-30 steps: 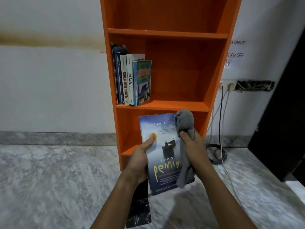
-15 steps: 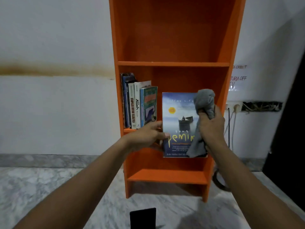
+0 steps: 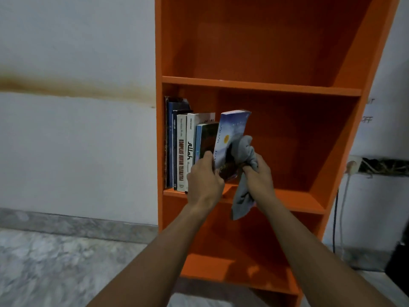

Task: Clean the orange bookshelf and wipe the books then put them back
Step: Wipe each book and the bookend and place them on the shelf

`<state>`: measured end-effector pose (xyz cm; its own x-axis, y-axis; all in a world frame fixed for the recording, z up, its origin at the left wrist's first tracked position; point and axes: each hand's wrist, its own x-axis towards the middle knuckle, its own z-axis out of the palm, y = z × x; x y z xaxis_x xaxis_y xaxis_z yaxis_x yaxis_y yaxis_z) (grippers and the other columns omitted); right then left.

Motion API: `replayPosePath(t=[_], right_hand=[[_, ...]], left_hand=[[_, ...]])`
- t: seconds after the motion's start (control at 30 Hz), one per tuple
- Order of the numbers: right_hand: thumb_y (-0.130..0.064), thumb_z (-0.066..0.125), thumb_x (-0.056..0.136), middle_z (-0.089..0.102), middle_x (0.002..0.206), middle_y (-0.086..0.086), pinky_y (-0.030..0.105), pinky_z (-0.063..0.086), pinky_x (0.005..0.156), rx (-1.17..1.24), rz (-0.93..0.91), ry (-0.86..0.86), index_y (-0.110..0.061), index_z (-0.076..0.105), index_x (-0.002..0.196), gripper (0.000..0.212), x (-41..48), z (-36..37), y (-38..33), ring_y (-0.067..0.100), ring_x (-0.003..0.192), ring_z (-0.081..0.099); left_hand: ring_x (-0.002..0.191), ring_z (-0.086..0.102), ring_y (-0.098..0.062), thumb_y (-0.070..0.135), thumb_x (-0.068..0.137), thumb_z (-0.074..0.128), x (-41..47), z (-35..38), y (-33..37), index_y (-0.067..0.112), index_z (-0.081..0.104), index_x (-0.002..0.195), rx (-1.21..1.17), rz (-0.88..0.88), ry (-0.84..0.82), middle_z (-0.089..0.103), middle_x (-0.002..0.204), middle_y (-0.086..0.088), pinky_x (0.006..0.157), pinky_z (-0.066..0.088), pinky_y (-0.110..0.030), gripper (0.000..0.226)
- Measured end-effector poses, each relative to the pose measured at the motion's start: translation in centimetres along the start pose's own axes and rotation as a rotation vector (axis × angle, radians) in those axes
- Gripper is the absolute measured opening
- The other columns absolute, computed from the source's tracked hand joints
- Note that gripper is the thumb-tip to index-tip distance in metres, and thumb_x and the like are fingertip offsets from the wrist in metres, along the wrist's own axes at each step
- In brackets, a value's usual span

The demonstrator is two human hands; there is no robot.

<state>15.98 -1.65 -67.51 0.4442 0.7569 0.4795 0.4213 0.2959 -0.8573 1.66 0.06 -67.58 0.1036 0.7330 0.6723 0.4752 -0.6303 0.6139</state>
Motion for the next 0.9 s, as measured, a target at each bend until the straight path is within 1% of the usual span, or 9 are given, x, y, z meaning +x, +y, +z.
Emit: replayPosePath(t=[0.07, 0.13, 0.2, 0.3, 0.37, 0.47, 0.6, 0.7, 0.9], right_hand=[[-0.008, 0.048, 0.103, 0.067, 0.113, -0.001, 0.056, 0.054, 0.093, 0.057, 0.026, -0.025, -0.027, 0.06, 0.125, 0.032, 1.0, 2.2, 1.0, 0.023, 0.102, 0.065], [-0.006, 0.048, 0.101, 0.07, 0.111, 0.001, 0.057, 0.055, 0.093, 0.112, 0.059, -0.03, -0.027, 0.063, 0.121, 0.032, 2.1, 4.1, 1.9, 0.024, 0.1, 0.068], [-0.009, 0.05, 0.1, 0.071, 0.108, 0.003, 0.06, 0.055, 0.091, 0.143, 0.087, -0.047, -0.029, 0.064, 0.116, 0.029, 2.9, 5.7, 3.0, 0.027, 0.098, 0.069], [-0.02, 0.057, 0.091, 0.072, 0.109, 0.004, 0.058, 0.054, 0.094, 0.17, 0.11, -0.075, -0.025, 0.064, 0.114, 0.024, 3.7, 7.4, 4.9, 0.025, 0.102, 0.069], [-0.024, 0.057, 0.091, 0.072, 0.109, 0.001, 0.056, 0.056, 0.094, 0.125, 0.128, -0.106, -0.027, 0.064, 0.114, 0.024, 3.9, 8.3, 5.9, 0.023, 0.101, 0.069], [-0.026, 0.059, 0.095, 0.072, 0.104, -0.002, 0.054, 0.057, 0.089, 0.054, 0.138, -0.088, -0.029, 0.065, 0.109, 0.016, 4.2, 8.9, 6.1, 0.022, 0.096, 0.068], [-0.028, 0.06, 0.091, 0.071, 0.102, 0.0, 0.055, 0.056, 0.087, 0.043, 0.139, -0.042, -0.027, 0.065, 0.105, 0.015, 4.4, 9.3, 6.4, 0.024, 0.095, 0.067], [-0.036, 0.06, 0.086, 0.072, 0.104, -0.002, 0.056, 0.056, 0.09, 0.083, 0.147, -0.022, -0.029, 0.066, 0.106, 0.023, 4.4, 9.4, 6.8, 0.024, 0.098, 0.068], [-0.025, 0.063, 0.093, 0.072, 0.096, 0.002, 0.053, 0.057, 0.084, 0.137, 0.147, 0.082, -0.023, 0.064, 0.099, 0.006, 3.5, 9.1, 6.1, 0.024, 0.089, 0.068]], left_hand=[[0.08, 0.054, -0.018, 0.006, 0.094, 0.059, 0.3, 1.3, -0.6, 0.023, 0.041, 0.09, -0.012, -0.038, 0.098, 0.049, 0.084, 0.004, 0.07, 0.051, -0.04, 0.025], [0.077, 0.049, -0.016, 0.006, 0.095, 0.058, 0.5, 2.2, -1.4, 0.021, 0.042, 0.089, -0.013, -0.072, 0.168, 0.05, 0.084, 0.003, 0.066, 0.038, -0.03, 0.023], [0.078, 0.05, -0.019, 0.008, 0.096, 0.059, 0.5, 2.8, -2.4, 0.02, 0.041, 0.089, 0.007, -0.099, 0.186, 0.051, 0.085, 0.001, 0.067, 0.033, -0.028, 0.023], [0.083, 0.06, -0.024, 0.022, 0.094, 0.065, 0.1, 2.8, -3.8, 0.02, 0.048, 0.093, 0.157, -0.162, 0.213, 0.061, 0.088, 0.0, 0.067, 0.035, -0.032, 0.017], [0.081, 0.064, -0.022, 0.034, 0.093, 0.067, -0.1, 2.7, -4.5, 0.023, 0.054, 0.094, 0.267, -0.186, 0.238, 0.067, 0.088, 0.004, 0.063, 0.037, -0.031, 0.017], [0.076, 0.067, -0.021, 0.036, 0.09, 0.071, -0.1, 2.9, -5.7, 0.024, 0.052, 0.09, 0.216, -0.204, 0.246, 0.068, 0.08, 0.004, 0.06, 0.045, -0.031, 0.022], [0.078, 0.067, -0.019, 0.031, 0.086, 0.075, -0.5, 3.4, -6.6, 0.023, 0.052, 0.088, 0.142, -0.216, 0.248, 0.066, 0.078, 0.005, 0.068, 0.057, -0.038, 0.025], [0.078, 0.066, -0.018, 0.031, 0.086, 0.075, -0.7, 3.6, -6.5, 0.024, 0.051, 0.09, 0.144, -0.21, 0.246, 0.065, 0.08, 0.006, 0.068, 0.058, -0.04, 0.025], [0.077, 0.066, -0.017, 0.043, 0.087, 0.072, -0.7, 3.2, -6.6, 0.027, 0.053, 0.09, 0.174, -0.239, 0.255, 0.066, 0.08, 0.008, 0.064, 0.056, -0.036, 0.025]])
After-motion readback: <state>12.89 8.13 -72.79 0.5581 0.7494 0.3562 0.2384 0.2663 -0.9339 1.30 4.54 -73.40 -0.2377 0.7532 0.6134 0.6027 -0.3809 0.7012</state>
